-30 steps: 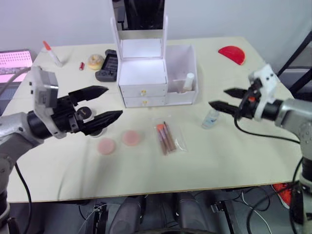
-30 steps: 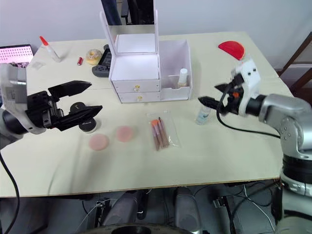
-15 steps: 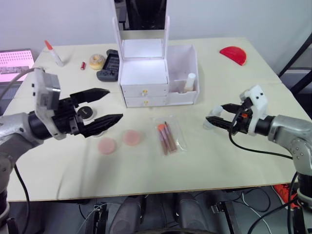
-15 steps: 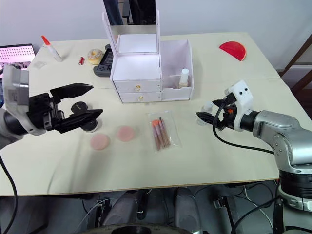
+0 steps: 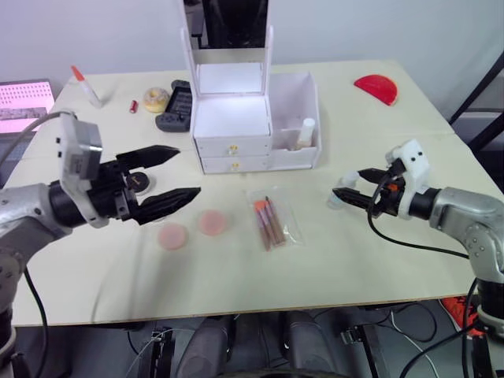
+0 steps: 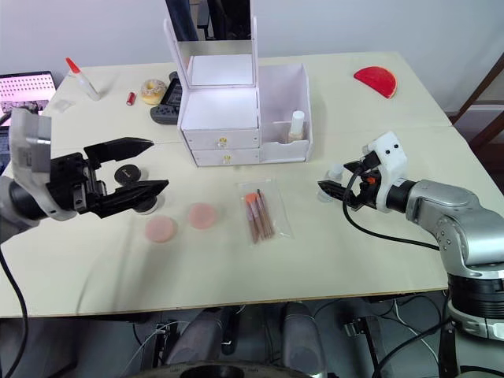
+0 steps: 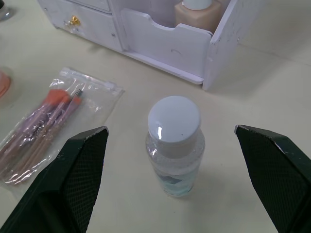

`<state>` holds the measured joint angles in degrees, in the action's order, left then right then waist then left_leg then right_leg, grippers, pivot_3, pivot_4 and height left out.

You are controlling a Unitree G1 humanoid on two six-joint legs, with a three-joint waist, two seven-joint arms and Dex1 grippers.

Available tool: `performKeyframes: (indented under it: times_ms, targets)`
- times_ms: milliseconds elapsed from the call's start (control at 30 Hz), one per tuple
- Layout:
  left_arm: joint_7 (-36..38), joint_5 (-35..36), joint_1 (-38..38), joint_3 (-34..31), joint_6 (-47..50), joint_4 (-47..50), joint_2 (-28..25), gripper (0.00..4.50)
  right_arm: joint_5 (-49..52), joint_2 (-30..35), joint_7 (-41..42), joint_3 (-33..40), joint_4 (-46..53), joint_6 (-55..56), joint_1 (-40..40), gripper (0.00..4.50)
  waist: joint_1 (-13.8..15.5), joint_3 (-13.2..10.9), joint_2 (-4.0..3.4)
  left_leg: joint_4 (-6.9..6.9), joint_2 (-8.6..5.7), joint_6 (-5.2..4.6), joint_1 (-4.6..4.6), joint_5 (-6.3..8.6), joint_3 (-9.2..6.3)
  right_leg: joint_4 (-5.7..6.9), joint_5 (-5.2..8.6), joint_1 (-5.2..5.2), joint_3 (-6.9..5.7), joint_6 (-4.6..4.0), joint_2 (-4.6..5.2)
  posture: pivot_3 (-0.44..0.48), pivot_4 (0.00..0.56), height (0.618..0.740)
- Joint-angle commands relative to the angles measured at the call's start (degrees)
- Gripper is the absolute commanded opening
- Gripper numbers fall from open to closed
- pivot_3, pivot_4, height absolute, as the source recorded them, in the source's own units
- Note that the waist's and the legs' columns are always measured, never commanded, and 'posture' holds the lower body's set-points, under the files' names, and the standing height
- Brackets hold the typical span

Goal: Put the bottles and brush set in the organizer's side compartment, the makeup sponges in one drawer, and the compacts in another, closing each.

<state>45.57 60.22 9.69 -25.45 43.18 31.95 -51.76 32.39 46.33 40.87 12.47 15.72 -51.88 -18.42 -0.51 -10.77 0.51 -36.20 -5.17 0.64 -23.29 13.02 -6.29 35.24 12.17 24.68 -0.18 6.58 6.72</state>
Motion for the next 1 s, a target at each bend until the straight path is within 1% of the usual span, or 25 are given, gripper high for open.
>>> performKeyframes:
  times_ms: [33, 133, 167, 267, 367, 500, 600, 700, 900, 1000]
  targets:
    - [2.0, -2.5, -4.4, -6.8, -1.0, -4.7, -1.6, 4.5, 0.8, 3.7, 3.9, 6.3, 1.0, 3.0, 4.0, 4.42, 0.1, 0.0, 0.0, 0.02, 0.0, 0.0, 0.0, 0.0, 0.0, 0.0, 0.0, 0.0, 0.0, 0.0, 0.0, 0.0, 0.15, 0.738]
    - [6.7, -8.5, -11.1, -11.8, -4.1, -11.6, -3.4, 4.5, 2.1, 7.0, 10.1, 13.1, 0.0, 6.6, 10.0, 4.42, 0.1, 0.0, -0.01, 0.04, 0.0, -0.04, -0.01, 0.02, 0.01, -0.02, 0.02, 0.02, -0.01, -0.01, -0.01, 0.0, 0.15, 0.738]
    - [8.0, -9.8, -12.8, -13.1, -4.9, -13.3, -3.8, 4.5, 2.7, 7.5, 11.9, 15.1, -0.4, 7.5, 11.6, 4.42, 0.1, 0.0, -0.01, 0.05, 0.01, -0.04, 0.0, 0.02, 0.03, -0.02, 0.1, 0.01, -0.01, -0.15, -0.01, 0.0, 0.15, 0.738]
    - [11.5, -14.2, -17.7, -16.7, -7.9, -19.5, -4.6, 4.5, 1.2, 9.3, 17.9, 21.6, -3.9, 13.9, 17.8, 4.42, 0.1, 0.0, 0.01, 0.0, 0.03, -0.05, 0.05, 0.03, 0.06, -0.04, 0.11, -0.08, -0.01, -0.16, 0.01, 0.0, 0.15, 0.738]
    - [13.4, -18.4, -20.6, -18.6, -11.4, -25.0, -4.7, 4.5, -0.4, 10.3, 21.8, 26.3, -8.8, 19.1, 22.3, 4.42, 0.2, 0.0, 0.01, 0.03, 0.03, -0.06, 0.1, 0.05, 0.07, -0.11, 0.13, -0.15, -0.01, -0.16, 0.04, 0.0, 0.15, 0.738]
    - [15.7, -24.8, -22.7, -20.5, -18.7, -36.3, -5.5, 4.5, -2.5, 11.6, 24.4, 31.6, -17.3, 24.6, 26.1, 4.42, 0.1, 0.0, 0.01, 0.03, 0.03, -0.05, 0.09, 0.07, 0.07, -0.13, 0.13, -0.14, -0.01, -0.16, 0.08, 0.0, 0.15, 0.738]
    - [16.7, -26.9, -22.6, -21.5, -21.8, -41.5, -5.9, 4.5, -3.7, 12.1, 24.9, 33.8, -21.4, 27.4, 27.7, 4.42, 0.0, 0.0, 0.01, 0.05, 0.05, -0.04, 0.1, 0.08, 0.06, -0.14, 0.14, -0.13, -0.01, -0.17, 0.1, 0.0, 0.15, 0.738]
    - [17.2, -27.8, -22.2, -21.9, -23.3, -43.9, -6.0, 4.5, -3.6, 11.7, 24.8, 34.5, -22.1, 28.1, 28.8, 4.42, 0.0, 0.0, 0.01, 0.05, 0.07, -0.03, 0.09, 0.08, 0.04, -0.15, 0.14, -0.13, -0.01, -0.17, 0.16, 0.0, 0.15, 0.738]
    - [17.5, -28.7, -21.4, -20.9, -24.4, -45.1, -5.6, 4.5, -3.6, 10.8, 23.6, 34.3, -22.6, 28.6, 29.6, 4.42, -0.1, 0.0, 0.0, 0.07, 0.07, -0.03, 0.08, 0.09, 0.03, -0.15, 0.14, -0.11, 0.0, -0.17, 0.18, 0.0, 0.15, 0.738]
    - [17.1, -28.3, -20.6, -19.5, -23.6, -43.1, -4.8, 4.5, -3.0, 10.3, 22.4, 33.4, -21.1, 28.0, 29.0, 4.42, 0.0, 0.0, 0.0, 0.07, 0.07, -0.02, 0.08, 0.09, 0.02, -0.15, 0.14, -0.11, 0.0, -0.16, 0.18, 0.0, 0.15, 0.738]
